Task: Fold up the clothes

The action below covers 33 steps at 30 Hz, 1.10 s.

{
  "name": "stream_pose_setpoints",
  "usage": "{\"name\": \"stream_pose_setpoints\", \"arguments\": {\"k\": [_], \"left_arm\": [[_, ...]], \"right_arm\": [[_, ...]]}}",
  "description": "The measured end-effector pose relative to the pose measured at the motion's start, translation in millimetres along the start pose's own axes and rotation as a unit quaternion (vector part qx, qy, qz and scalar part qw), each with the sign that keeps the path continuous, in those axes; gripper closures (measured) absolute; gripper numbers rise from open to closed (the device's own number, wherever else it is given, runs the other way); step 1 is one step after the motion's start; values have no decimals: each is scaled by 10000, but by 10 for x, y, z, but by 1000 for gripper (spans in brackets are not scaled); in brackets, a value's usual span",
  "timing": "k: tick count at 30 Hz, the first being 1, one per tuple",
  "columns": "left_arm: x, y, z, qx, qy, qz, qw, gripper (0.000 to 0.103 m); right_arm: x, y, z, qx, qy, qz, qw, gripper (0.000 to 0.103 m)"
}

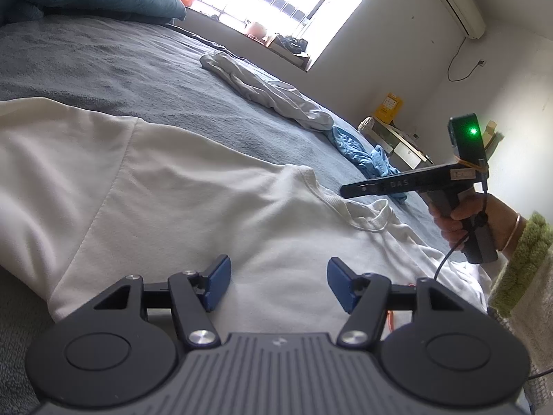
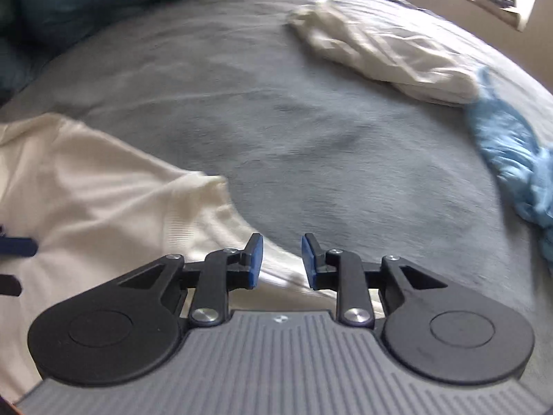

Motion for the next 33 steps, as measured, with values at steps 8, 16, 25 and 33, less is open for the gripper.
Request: {"name": "stream_pose_setpoints", "arguments": {"k": [8, 16, 25, 33], "left_arm": [[7, 5, 0, -7, -8, -6, 10000, 40], [6, -3, 12, -17, -13, -2, 10000, 40], [-6, -4, -4, -54, -51, -3, 10000, 40], [-7, -1, 3, -10, -18, -4, 10000, 39]], "right_arm": [[179, -22, -364, -1170, -512, -234, 9915, 72], [277, 76, -368, -1520, -1262, 316, 9798, 68], [-9, 255, 160, -8, -1767, 715, 9817, 69], [15, -221, 295, 95, -1358, -302, 9902, 65]]}}
Point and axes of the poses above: each gripper's, at about its wrist camera, not at the fingertips, and x roughly the way its jaws point, z to its right, y to its top, the point moved 10 cm from there along x, roughly the way its jaws point, and after that the axes turned 5 degrees about -z, right-handed, at the moved point
